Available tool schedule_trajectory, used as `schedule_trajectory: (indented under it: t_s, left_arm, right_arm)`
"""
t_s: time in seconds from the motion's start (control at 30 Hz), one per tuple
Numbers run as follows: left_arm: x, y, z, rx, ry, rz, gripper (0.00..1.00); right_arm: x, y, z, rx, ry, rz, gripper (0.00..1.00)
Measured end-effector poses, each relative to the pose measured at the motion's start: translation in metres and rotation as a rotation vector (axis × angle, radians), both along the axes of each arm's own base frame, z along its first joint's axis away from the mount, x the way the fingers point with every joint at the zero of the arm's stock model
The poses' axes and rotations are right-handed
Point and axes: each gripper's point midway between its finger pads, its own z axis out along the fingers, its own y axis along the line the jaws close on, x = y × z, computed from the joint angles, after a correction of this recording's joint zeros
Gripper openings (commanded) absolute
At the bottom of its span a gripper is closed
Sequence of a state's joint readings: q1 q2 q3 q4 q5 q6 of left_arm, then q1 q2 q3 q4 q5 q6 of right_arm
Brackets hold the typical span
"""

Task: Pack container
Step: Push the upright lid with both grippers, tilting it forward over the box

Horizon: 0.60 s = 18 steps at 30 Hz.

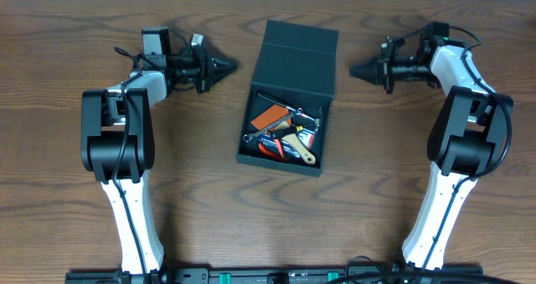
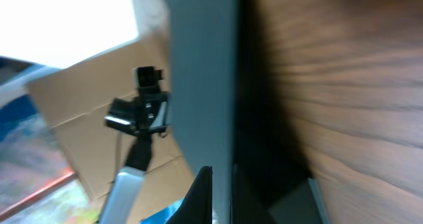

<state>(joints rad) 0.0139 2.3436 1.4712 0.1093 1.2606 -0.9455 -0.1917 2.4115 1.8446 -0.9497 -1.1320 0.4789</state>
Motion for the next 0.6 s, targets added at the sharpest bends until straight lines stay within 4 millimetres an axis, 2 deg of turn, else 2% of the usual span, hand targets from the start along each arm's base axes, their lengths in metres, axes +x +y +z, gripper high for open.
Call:
schedule_trajectory:
  t_s: [0.2,0.43,0.6]
  left_arm:
    - [-0.016,0.001,-0.015,0.045,0.015,-0.037,0.05]
    - [-0.015,0.002,-0.017,0.073,-0.037,-0.046,0.05]
    - [-0.014,0.002,-0.019,0.088,-0.046,-0.044,0.06]
  right_arm:
    - [-0.009,-0.002,-0.018,-0.093,0.013,0.032,0.01]
    - [-0.016,0.018,-0.043,-0.133,0.01,0.065,0.01]
    - [-0.01,0.023,-0.05,-0.117,-0.028,0.053,0.01]
